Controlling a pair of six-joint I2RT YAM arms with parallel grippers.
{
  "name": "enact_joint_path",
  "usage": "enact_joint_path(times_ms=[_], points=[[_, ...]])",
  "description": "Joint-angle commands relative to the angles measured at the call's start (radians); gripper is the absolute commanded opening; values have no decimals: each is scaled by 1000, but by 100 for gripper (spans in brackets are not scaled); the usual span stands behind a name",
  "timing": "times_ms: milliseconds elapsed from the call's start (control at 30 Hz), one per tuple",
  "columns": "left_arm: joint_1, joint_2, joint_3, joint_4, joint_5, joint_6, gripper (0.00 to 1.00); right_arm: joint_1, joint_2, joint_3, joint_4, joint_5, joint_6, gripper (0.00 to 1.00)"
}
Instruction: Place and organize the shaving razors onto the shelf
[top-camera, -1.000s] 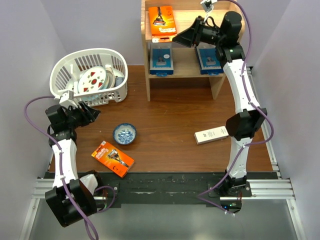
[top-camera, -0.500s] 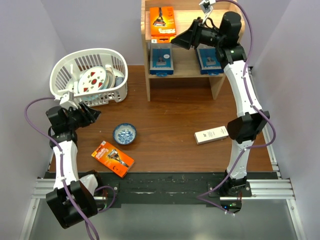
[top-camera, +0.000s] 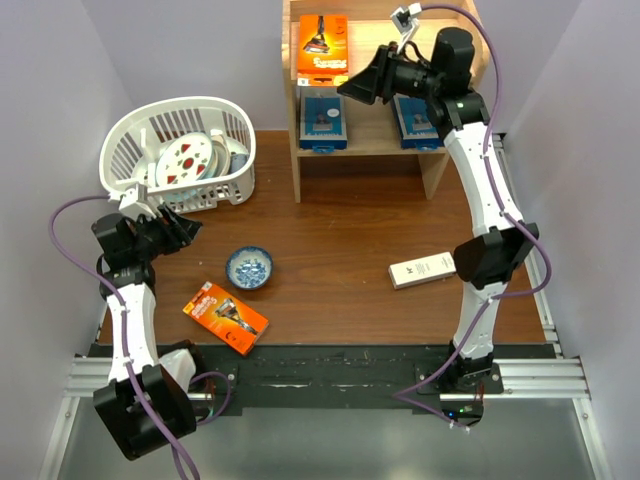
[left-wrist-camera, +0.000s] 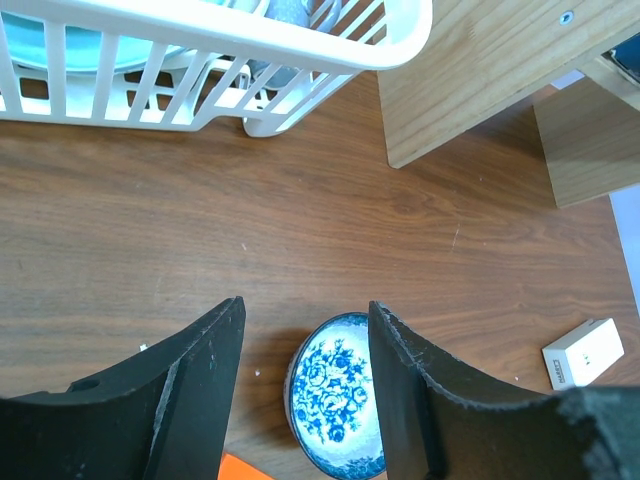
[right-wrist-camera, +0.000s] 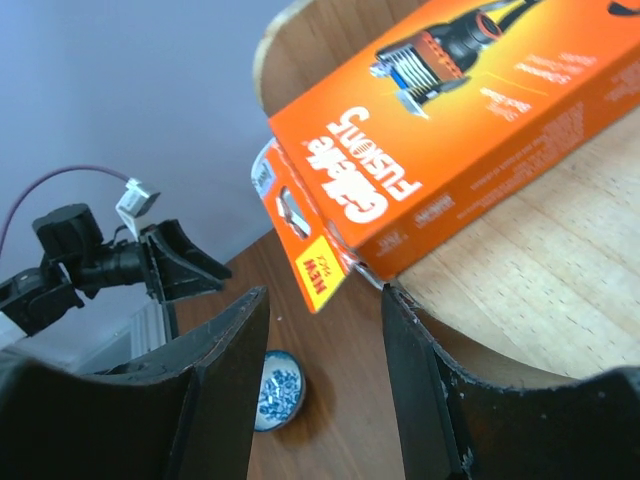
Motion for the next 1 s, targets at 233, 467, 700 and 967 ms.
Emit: enact_joint_path(times_ms=[233, 467, 700, 967], points=[[16, -45, -34, 33, 20, -7, 57, 13, -142, -145, -5, -53, -2, 35], [17, -31, -36, 50, 25, -15, 57, 89, -146, -124, 81, -84, 54, 11], [20, -46, -42, 38, 20, -6, 57, 118, -87, -44, 66, -16, 43, 11], [26, -55, -48, 21, 16, 4, 57, 118, -8, 54, 53, 28, 17, 10]])
